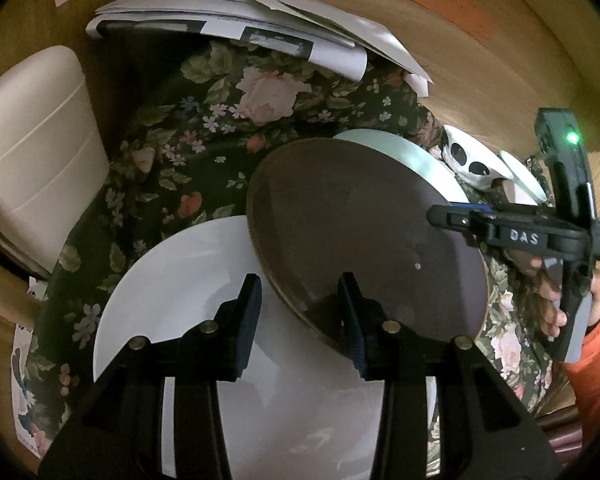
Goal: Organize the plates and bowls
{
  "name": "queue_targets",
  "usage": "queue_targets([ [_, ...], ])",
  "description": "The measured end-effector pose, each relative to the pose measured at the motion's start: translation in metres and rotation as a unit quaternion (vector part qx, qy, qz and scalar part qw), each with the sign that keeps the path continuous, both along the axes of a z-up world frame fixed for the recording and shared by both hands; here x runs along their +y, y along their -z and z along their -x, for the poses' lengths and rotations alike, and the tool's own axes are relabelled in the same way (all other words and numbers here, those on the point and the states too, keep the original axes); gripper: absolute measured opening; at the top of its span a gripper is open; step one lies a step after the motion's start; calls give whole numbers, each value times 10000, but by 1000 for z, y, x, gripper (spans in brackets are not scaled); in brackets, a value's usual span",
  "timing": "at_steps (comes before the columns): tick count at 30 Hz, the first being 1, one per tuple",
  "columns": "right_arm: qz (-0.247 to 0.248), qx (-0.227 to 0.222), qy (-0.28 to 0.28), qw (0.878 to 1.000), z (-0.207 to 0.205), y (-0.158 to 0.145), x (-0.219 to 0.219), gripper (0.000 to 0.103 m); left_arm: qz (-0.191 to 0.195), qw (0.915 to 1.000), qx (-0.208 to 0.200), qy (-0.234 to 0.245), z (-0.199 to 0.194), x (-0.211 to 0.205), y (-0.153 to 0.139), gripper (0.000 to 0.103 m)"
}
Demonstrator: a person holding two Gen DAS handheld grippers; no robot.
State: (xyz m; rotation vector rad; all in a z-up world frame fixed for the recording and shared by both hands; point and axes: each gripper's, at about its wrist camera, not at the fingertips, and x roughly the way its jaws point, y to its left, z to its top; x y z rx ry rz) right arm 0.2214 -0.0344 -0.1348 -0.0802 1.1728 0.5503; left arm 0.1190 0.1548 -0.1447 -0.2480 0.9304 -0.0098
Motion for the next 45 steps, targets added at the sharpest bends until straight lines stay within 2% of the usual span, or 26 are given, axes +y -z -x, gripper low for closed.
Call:
queue_targets([
  [6,-70,-126,-82,9999,11,6,3,29,-38,9999,-99,31,2,-1,-1,35],
  [13,-309,91,-28,9995,5,17,1,29,-15,9999,-94,62,-1,-1,1,34],
  [21,-447,154,-130,9988,-6,13,2,30,16,10000,-91,-34,-2,-3,2,34],
  [27,-324,-4,-51,9995,-1,8,8,29,23,9996,-73,-260,-4,-2,2,34],
  [32,-304,-11,106,9995,3,5,4,28,-102,9996,-115,-246,-2,-8,-1,34],
  [45,-527,-195,314,9979,22,-8,-15,24,-81,9992,-242,-306,10,-15,-10,34],
])
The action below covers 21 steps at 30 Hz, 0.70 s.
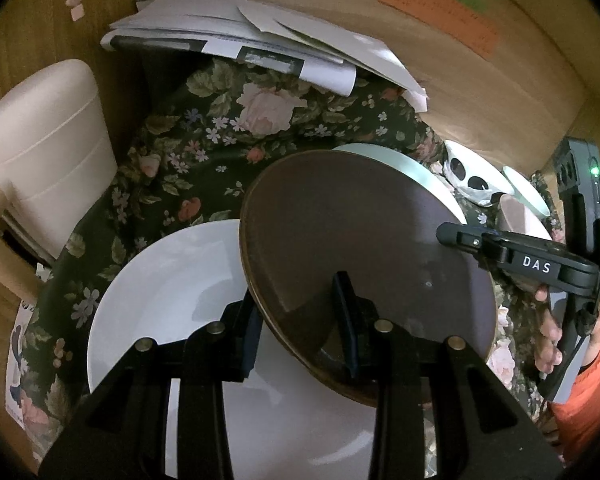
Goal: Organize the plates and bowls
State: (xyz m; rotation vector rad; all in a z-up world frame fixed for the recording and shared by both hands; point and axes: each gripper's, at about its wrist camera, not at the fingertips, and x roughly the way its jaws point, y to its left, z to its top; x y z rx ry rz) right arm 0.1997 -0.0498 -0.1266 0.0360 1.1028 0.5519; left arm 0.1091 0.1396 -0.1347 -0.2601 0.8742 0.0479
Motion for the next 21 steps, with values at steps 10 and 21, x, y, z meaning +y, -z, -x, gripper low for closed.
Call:
queue_targets([
  [10,-154,-150,86,9997,23,-18,-15,23,4,9999,-147,40,12,-10,-11,34],
  [21,-282,-267,317,9987,51,-29,-33,23,45,9994,-266,222,27,-30,-18,34],
])
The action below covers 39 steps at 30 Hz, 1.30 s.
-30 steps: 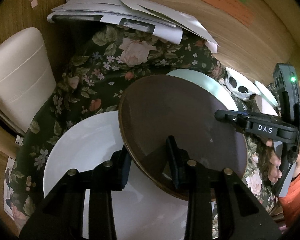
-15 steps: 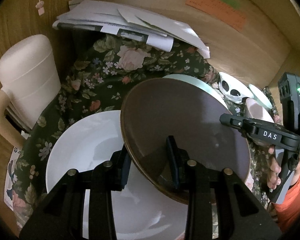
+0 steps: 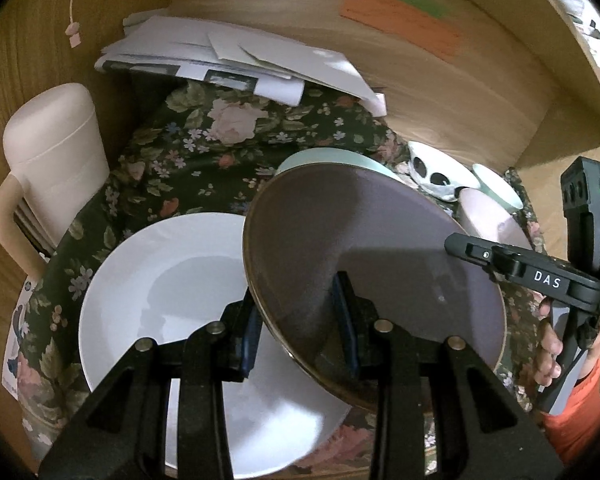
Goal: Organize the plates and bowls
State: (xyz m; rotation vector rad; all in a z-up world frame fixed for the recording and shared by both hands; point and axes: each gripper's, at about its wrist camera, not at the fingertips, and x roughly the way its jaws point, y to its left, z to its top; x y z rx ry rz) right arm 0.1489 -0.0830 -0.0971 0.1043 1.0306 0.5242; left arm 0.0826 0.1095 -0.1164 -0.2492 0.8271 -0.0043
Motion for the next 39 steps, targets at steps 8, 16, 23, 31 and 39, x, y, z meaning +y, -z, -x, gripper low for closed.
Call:
queue_targets([
  [8,-57,-76,200,9998,22,-9,-20,23,-17,9998,-85,183,12,-22,-2,34],
  [16,-72,-151,418,9990,49,-14,-42,23,-60,9992,-141,358,25,-46,-3,34],
  [23,-100,-142,597,9981,69,-14,-58,23,-99,9985,-109,519,33,-66,1,34],
  [31,-127,-32,788,9968,82,-5,-78,23,-178,9973,18,712,33,-87,10,34],
  [39,-110,101,920,9956,84,8,-94,23,-129,9964,228,806,24,-99,24,34],
])
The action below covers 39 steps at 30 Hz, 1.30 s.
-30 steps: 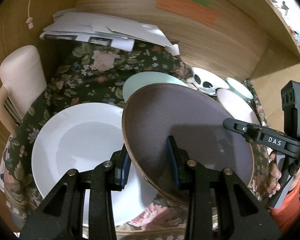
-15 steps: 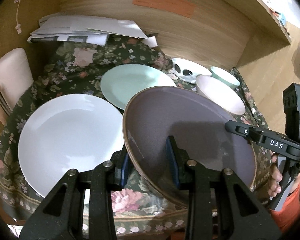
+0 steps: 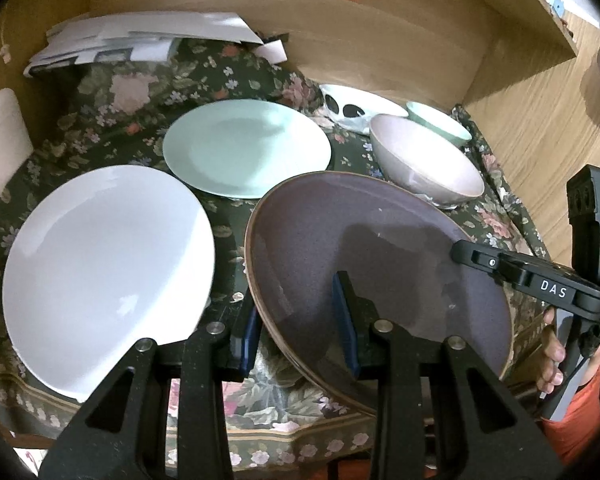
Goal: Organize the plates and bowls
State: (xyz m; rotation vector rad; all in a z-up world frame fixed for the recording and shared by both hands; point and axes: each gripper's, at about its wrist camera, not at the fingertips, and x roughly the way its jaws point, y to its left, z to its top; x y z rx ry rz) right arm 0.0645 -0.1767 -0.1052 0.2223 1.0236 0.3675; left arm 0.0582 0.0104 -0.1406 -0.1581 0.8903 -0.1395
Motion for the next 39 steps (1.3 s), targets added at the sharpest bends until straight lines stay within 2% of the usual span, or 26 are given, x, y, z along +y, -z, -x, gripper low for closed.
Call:
queue_targets([
  [8,92,196,5,9998,-7,14,-3,23,6,9998,207,31,-14,-2,12,34],
  [16,182,199,7,9996,-11,18,-5,23,111,9990,431,55,-25,0,23,36],
  [26,450,39,1,9990,-11,17,1,23,-234,9991,355,71,-25,-5,25,39],
  [29,626,-86,46,9980,-7,12,3,23,-407,9991,136,7,-21,-5,21,39],
  [31,676,-179,61,9975,-4,5,3,27,-509,9987,6,-46,-18,-4,16,40],
  [35,713,-419,38,9966,2,-7,7,40,-547,9981,-233,-168,-11,3,5,53],
  [39,742,-695,-57,9948,8,-21,16,49,-641,9960,-520,-343,0,12,-9,63],
])
